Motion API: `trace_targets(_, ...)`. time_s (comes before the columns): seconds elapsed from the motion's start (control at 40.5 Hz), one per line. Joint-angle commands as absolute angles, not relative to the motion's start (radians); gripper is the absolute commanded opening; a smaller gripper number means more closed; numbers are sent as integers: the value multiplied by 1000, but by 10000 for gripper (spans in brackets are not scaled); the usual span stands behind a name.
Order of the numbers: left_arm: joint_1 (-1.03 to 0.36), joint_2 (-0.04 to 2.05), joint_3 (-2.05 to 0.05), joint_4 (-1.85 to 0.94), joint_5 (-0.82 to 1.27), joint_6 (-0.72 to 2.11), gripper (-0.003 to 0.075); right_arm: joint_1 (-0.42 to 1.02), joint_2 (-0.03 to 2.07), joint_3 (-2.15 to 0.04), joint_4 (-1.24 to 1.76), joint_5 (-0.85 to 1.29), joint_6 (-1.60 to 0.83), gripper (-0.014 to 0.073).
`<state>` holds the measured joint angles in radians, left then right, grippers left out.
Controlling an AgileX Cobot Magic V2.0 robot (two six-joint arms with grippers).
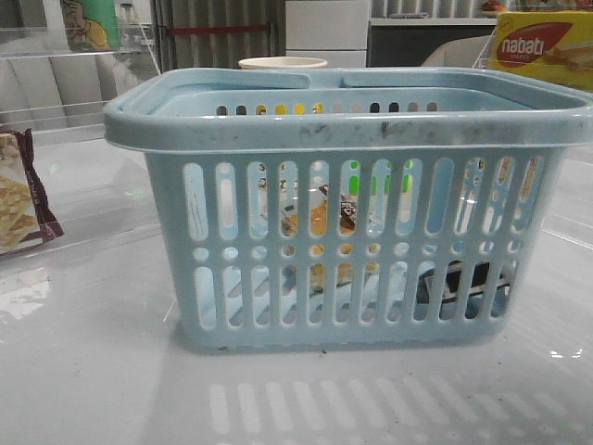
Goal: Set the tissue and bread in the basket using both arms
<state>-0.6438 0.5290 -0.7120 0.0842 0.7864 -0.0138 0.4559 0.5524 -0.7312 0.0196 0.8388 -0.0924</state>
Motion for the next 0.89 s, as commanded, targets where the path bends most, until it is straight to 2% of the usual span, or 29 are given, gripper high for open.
trace_targets(0.0,-653,535,-741,87,715,-23,92,456,555,-761,16,775,-105,57)
trace_targets(0.346,-625,493,-739,92,714,-23,92,456,555,-761,16,776,-105,57)
trace_targets(0.444,-531,445,-707,101,678,-23,92,456,555,-761,16,777,-105,57)
trace_targets(0.543,-415,371,-623,99,535,-23,92,456,555,-761,16,777,-105,57)
trace_targets(0.716,-227,193,-395,97,281,-23,92,456,555,-761,16,777,-105,57)
trace_targets(0.864,-93,61,-212,57,151,-23,92,456,555,-761,16,777,-105,57)
